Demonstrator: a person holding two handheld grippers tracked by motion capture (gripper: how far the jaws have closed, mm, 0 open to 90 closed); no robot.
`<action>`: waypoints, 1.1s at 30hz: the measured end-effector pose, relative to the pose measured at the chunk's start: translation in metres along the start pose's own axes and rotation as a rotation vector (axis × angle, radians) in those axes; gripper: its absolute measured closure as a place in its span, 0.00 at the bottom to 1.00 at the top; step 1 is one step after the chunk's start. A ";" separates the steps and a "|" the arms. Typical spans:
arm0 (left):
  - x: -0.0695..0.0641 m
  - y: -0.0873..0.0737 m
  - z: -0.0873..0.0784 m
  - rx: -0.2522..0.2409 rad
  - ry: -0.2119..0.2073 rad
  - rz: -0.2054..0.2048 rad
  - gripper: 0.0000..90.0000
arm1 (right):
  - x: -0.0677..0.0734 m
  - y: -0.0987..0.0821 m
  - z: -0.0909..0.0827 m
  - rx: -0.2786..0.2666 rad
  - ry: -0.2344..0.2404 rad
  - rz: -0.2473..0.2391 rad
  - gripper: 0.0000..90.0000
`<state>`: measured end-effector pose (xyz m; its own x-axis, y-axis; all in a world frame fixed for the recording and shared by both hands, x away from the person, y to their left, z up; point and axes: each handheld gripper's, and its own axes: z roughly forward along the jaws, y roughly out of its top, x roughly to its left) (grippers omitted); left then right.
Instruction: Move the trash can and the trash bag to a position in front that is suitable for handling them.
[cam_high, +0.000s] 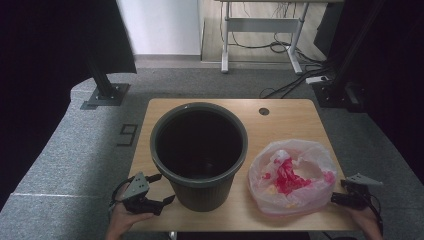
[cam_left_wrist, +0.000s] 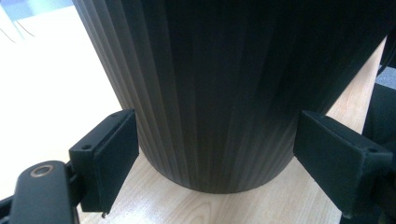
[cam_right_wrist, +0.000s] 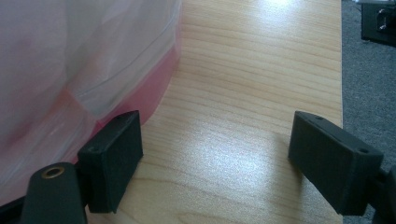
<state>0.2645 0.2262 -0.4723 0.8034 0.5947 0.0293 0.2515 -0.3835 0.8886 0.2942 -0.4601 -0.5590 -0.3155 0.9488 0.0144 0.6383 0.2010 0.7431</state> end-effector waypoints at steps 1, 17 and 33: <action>0.001 0.001 0.000 -0.010 -0.009 -0.001 0.16 | 0.000 0.000 0.000 0.000 0.000 0.000 0.20; 0.002 0.008 0.005 -0.069 -0.064 0.013 0.15 | 0.000 0.000 0.000 0.000 0.000 -0.001 0.20; 0.002 0.016 0.020 -0.063 -0.074 0.023 0.15 | 0.000 0.000 0.000 0.000 0.001 -0.001 0.20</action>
<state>0.2803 0.2070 -0.4671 0.8470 0.5313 0.0177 0.2005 -0.3500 0.9150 0.2942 -0.4601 -0.5591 -0.3169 0.9483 0.0141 0.6380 0.2021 0.7430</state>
